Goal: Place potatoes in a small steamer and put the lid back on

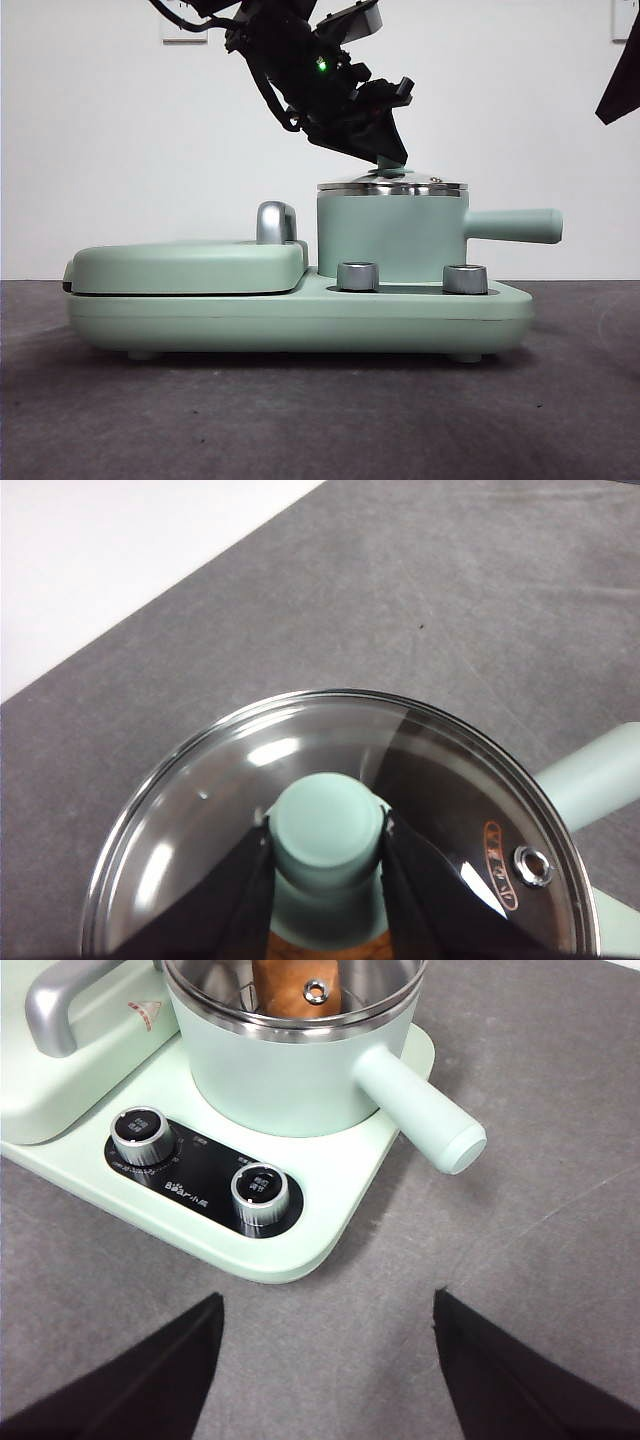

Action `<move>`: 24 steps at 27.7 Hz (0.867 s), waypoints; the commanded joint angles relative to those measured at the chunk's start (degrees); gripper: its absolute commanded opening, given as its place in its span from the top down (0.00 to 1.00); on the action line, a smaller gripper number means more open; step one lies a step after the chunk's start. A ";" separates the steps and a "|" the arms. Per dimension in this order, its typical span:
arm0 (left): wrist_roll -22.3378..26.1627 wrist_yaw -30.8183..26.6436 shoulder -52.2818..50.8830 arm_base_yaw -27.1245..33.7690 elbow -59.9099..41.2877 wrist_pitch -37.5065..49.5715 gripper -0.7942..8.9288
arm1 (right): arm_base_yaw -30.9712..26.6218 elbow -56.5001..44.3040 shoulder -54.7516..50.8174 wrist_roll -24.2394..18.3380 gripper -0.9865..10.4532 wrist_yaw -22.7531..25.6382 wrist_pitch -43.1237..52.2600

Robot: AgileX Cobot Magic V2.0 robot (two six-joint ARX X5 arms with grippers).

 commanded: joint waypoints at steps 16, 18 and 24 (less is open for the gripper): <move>-0.57 -0.07 1.16 -0.31 3.23 -1.99 0.91 | 0.37 0.00 0.26 0.83 0.63 0.02 -0.83; -0.57 -0.07 1.16 -0.33 3.23 -1.92 0.91 | 0.37 0.00 0.26 0.85 0.63 0.02 -1.03; -2.34 -0.07 1.16 -0.33 3.26 -1.57 0.60 | 0.37 0.00 0.22 0.83 0.63 0.02 -1.62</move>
